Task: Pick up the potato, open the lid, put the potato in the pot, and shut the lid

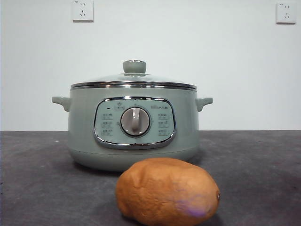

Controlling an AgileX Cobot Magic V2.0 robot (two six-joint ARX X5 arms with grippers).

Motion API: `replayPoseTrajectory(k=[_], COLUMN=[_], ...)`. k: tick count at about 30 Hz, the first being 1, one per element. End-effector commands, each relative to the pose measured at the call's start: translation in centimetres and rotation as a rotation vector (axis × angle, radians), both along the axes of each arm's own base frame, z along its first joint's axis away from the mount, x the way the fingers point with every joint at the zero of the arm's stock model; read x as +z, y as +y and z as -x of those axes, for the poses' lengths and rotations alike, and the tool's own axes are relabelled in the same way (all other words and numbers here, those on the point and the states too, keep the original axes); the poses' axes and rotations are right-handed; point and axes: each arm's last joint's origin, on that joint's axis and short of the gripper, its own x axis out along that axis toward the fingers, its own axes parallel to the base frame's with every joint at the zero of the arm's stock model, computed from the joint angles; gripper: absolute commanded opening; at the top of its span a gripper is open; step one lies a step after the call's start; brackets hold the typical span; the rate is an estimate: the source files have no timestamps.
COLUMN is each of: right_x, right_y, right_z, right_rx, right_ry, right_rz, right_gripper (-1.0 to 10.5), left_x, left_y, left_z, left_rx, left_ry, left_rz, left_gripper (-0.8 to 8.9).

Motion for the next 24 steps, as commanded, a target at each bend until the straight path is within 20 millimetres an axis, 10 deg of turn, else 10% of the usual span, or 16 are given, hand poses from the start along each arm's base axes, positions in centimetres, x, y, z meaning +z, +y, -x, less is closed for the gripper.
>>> replayPoseTrajectory(k=[1,18,24], right_x=[0.0,8.8,12.0], right_y=[0.0,0.0,0.2], right_z=[0.0,1.6,1.8], right_rx=[-0.010,0.012,0.061], right_ry=[-0.001,-0.150,-0.053], right_rz=[-0.055,-0.139,-0.143], right_gripper=[0.0,1.7,1.7], left_x=[-0.3,7.1,10.0], left_y=[0.0,-0.6,-0.6], left_z=[0.0,0.7,0.7], left_rx=[0.008,-0.202,-0.202], left_ry=[0.002,-0.178,-0.183], left_rz=[0.027,0.055,0.056], left_gripper=[-0.03,0.12,5.09])
